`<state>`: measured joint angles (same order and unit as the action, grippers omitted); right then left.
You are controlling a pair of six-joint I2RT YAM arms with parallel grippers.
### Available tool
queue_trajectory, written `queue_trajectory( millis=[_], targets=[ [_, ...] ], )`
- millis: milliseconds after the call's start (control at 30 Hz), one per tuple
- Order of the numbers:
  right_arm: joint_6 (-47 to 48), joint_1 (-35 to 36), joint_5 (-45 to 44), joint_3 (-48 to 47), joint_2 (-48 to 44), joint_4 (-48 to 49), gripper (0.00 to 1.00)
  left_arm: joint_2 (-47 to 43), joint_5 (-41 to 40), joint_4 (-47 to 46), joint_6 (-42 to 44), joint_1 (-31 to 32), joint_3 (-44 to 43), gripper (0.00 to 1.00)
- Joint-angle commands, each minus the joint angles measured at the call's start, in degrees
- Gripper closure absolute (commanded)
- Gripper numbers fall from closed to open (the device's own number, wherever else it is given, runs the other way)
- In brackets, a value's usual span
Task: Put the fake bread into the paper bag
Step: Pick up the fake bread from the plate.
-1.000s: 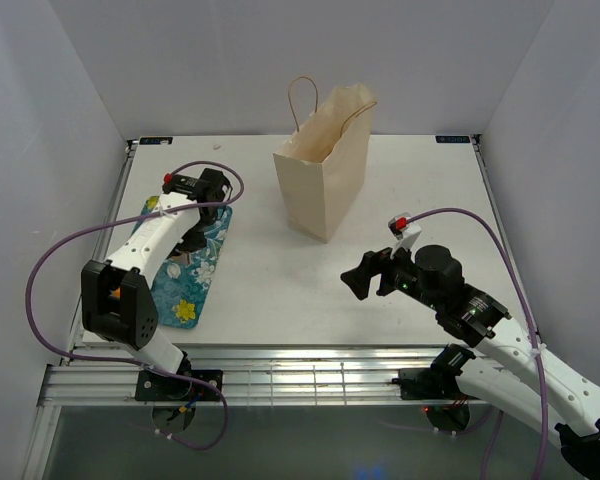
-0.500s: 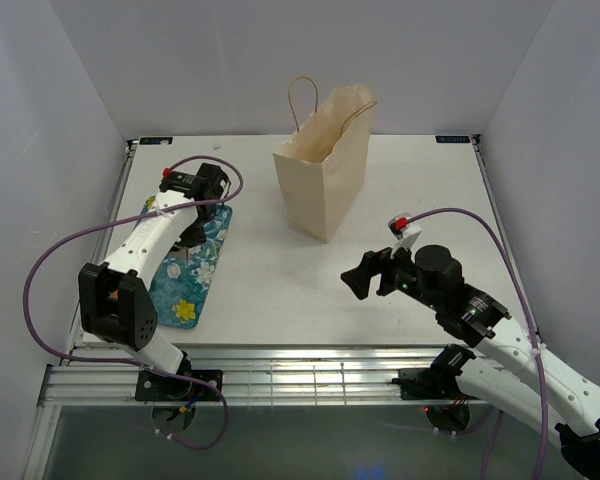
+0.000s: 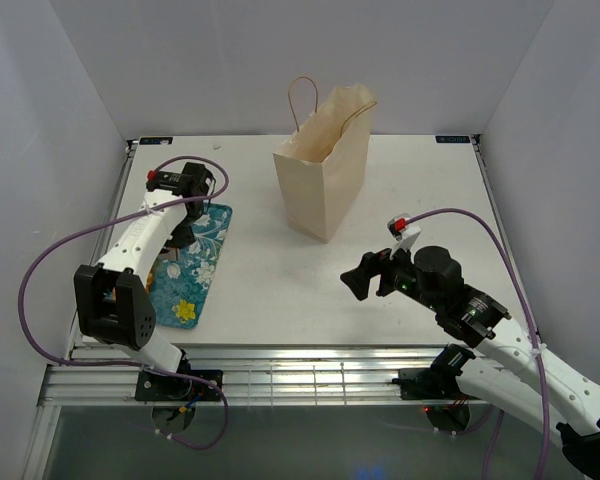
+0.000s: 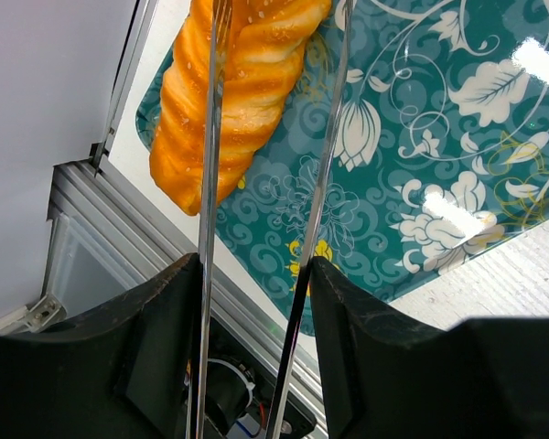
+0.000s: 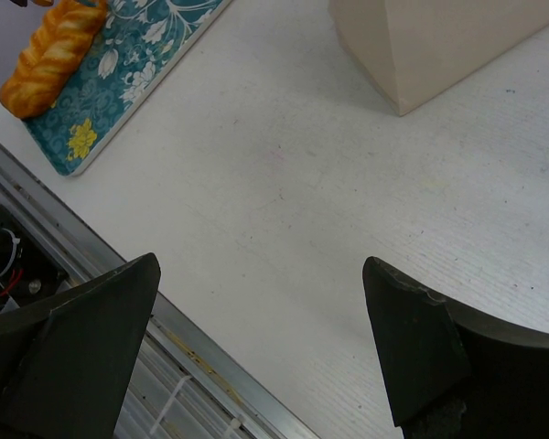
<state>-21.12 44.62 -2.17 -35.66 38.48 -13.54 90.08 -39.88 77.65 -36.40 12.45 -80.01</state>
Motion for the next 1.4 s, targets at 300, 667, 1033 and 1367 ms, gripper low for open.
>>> queue_trajectory(
  millis=[300, 667, 1033, 1367],
  targets=[
    [1.6, 1.8, -2.0, -0.6, -1.1, 1.0, 0.03, 0.7, 1.5, 0.6, -1.9, -0.7, 4.4, 0.40],
    [1.6, 2.0, -2.1, -0.9, -1.5, 0.8, 0.02, 1.1, -0.3, -0.3, -1.7, -3.6, 5.1, 0.40],
    [1.4, 2.0, -2.5, -1.1, -1.0, 0.7, 0.02, 1.6, 1.0, -2.0, -0.3, -3.7, 6.4, 0.74],
    [0.9, 1.6, -2.7, -3.5, 1.7, -0.9, 0.02, -1.1, 0.9, -0.8, 0.1, -1.4, 4.5, 1.00]
  ],
)
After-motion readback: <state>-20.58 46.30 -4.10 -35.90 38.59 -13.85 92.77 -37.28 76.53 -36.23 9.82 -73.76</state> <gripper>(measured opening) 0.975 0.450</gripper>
